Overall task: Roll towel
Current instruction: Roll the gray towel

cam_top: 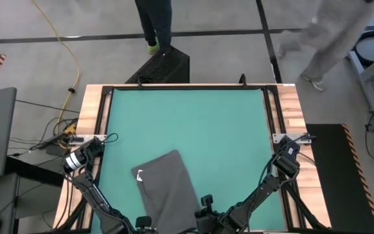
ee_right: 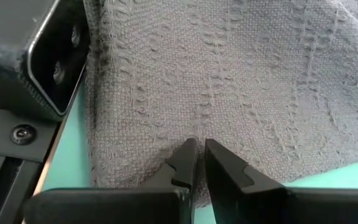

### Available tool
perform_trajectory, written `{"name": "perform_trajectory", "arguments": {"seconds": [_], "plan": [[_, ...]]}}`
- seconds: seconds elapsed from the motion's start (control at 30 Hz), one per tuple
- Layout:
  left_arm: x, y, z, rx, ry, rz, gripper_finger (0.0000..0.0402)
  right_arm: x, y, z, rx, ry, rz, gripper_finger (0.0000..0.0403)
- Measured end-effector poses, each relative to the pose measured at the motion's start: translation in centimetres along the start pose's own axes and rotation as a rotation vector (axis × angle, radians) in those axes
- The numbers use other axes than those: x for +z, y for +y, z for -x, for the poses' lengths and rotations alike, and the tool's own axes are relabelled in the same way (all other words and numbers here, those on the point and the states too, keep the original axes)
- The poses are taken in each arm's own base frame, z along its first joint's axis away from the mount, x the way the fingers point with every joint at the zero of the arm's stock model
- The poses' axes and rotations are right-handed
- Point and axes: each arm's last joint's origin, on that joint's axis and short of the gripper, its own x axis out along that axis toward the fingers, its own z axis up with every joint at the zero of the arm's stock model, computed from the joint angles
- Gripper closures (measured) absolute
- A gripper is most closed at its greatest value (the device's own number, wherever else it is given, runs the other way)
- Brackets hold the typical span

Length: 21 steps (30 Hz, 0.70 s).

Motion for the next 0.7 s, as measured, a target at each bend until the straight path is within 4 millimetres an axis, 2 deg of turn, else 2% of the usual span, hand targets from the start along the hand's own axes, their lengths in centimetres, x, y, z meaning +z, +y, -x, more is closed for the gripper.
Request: {"name": "perform_trajectory", "arguments": {"seconds": [0.07,0.17,0.23,0.47,0.7], "plan": [[-0.4,0.5,0.1,0.091,-0.013,-0.041,0.0242,0.0,0.0,0.0,0.000,0.000,0.000,0.0347],[-1.1,1.4,0.5,0.338,-0.177,-0.083,0.0245,0.0,0.0,0.0,0.000,0.000,0.000,0.0347],[-1.6,2.0,1.0,0.472,-0.218,-0.139,0.0249,0.0,0.0,0.0,0.001,0.000,-0.001,0.0347],[-3.2,3.9,2.7,0.738,-0.050,-0.341,0.0259,0.1,-0.1,-0.1,0.019,0.009,-0.013,0.0347],[-3.6,6.1,1.5,0.814,0.030,-0.524,0.0259,0.2,-0.6,-0.5,0.016,0.014,-0.023,0.0347]]}}
